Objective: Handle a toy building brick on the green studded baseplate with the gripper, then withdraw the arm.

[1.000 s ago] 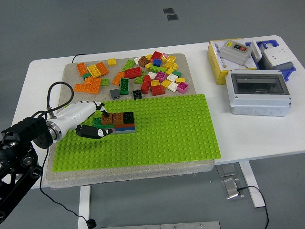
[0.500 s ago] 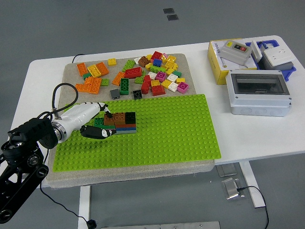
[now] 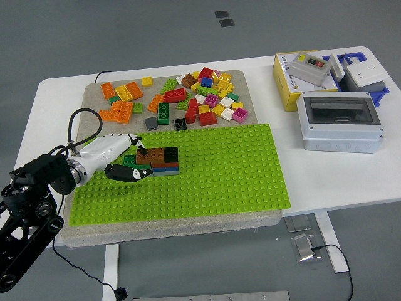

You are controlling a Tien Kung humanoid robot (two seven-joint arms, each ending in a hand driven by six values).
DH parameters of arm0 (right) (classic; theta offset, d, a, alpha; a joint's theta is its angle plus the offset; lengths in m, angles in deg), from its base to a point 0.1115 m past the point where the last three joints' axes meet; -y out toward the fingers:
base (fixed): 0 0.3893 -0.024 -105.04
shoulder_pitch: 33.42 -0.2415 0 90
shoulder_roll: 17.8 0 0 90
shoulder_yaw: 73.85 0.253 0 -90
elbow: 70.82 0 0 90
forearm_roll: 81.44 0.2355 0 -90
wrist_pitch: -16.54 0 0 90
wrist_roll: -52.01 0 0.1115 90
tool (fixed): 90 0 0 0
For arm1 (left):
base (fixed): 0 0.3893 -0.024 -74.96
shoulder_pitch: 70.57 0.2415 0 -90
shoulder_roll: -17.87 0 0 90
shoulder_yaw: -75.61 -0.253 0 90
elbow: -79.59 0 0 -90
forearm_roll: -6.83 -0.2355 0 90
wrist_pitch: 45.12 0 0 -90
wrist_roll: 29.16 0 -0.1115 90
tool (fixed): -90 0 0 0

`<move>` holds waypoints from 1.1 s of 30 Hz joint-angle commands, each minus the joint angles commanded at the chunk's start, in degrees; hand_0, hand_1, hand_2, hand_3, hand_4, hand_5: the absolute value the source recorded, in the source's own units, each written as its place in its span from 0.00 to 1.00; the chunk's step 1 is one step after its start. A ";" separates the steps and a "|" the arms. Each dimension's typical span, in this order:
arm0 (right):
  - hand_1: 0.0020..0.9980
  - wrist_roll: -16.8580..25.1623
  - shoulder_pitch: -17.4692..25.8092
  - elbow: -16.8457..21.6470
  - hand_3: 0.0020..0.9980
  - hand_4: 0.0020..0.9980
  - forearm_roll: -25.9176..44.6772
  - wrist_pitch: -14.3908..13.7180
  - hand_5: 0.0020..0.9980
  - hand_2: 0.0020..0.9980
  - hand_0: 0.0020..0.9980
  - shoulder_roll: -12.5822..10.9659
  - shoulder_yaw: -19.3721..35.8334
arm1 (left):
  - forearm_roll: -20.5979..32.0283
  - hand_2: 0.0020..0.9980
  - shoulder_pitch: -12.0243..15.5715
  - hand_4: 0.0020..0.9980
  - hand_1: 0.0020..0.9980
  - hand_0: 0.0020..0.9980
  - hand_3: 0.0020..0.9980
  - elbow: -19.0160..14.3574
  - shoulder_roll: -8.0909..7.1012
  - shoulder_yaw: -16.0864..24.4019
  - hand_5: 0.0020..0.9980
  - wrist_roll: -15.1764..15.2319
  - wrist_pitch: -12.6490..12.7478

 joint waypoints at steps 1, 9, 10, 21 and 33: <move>0.48 0.00 0.01 0.00 0.83 0.69 0.03 0.00 1.00 0.67 0.61 -0.01 -0.02 | -0.02 0.94 -0.04 0.79 0.97 1.00 0.70 -0.03 -0.09 0.11 0.50 0.01 -0.02; 0.48 -0.01 0.11 0.00 0.83 0.69 0.14 -0.09 1.00 0.67 0.61 -0.04 -0.05 | -0.11 0.94 -0.45 0.79 0.97 1.00 0.70 -0.58 -1.08 1.04 0.49 -0.09 -0.28; 0.48 -0.02 0.13 0.00 0.83 0.69 0.12 -0.10 1.00 0.67 0.61 -0.04 -0.02 | -0.10 0.94 -0.46 0.79 0.97 1.00 0.70 -0.71 -1.22 1.13 0.49 -0.09 -0.30; 0.48 -0.14 0.35 0.00 0.83 0.69 -0.33 -0.12 1.00 0.67 0.61 0.08 0.54 | -0.14 0.93 -0.14 0.78 0.96 1.00 0.69 -1.31 -1.53 1.20 0.49 -0.09 -0.32; 0.48 -0.76 0.42 0.00 0.83 0.69 -2.79 -0.23 1.00 0.67 0.61 0.43 2.57 | -0.82 0.91 1.12 0.75 0.94 1.00 0.69 -7.25 -2.29 1.57 0.47 0.23 0.07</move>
